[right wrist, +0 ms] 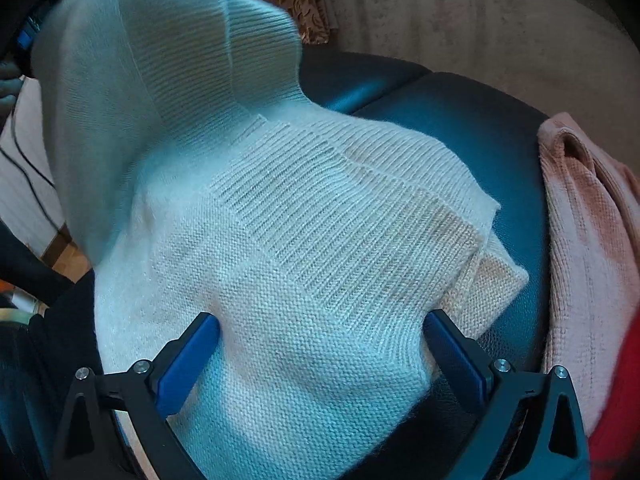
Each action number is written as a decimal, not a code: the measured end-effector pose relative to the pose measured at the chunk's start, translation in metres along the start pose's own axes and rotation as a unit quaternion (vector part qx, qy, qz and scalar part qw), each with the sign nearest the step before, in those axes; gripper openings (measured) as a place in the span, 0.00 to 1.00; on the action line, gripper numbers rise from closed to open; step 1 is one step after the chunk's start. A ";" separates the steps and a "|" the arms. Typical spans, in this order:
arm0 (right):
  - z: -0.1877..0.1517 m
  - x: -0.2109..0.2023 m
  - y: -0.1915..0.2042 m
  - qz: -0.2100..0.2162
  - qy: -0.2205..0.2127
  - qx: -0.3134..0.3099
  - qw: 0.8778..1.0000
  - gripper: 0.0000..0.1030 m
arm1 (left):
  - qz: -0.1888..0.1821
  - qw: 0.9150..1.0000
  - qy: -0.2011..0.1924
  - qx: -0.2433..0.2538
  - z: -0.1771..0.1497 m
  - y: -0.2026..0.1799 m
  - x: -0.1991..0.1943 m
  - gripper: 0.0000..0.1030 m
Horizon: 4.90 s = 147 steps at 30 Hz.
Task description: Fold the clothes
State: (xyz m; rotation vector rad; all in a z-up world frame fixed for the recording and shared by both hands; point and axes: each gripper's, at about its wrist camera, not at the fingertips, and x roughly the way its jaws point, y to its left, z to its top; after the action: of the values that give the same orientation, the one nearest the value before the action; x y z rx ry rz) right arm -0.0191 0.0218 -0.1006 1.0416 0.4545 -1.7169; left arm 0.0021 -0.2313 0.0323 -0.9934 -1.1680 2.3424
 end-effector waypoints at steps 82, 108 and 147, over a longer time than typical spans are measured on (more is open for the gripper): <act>0.017 -0.021 0.020 0.169 0.053 0.227 0.958 0.66 | 0.046 0.976 0.112 0.181 -0.141 0.078 -0.016 0.22; -0.021 -0.131 0.025 0.095 -0.157 0.281 0.942 1.00 | 0.069 0.953 0.166 0.245 -0.162 0.061 0.011 0.22; -0.028 -0.011 -0.035 0.257 -0.223 0.410 0.846 1.00 | 0.049 0.961 0.164 0.215 -0.167 0.096 0.008 0.22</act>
State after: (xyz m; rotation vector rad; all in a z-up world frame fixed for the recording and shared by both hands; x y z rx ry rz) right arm -0.0376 0.0626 -0.1134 1.1382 -0.8759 -1.5747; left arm 0.1167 -0.1914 -0.1172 -1.2287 -0.4659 2.2471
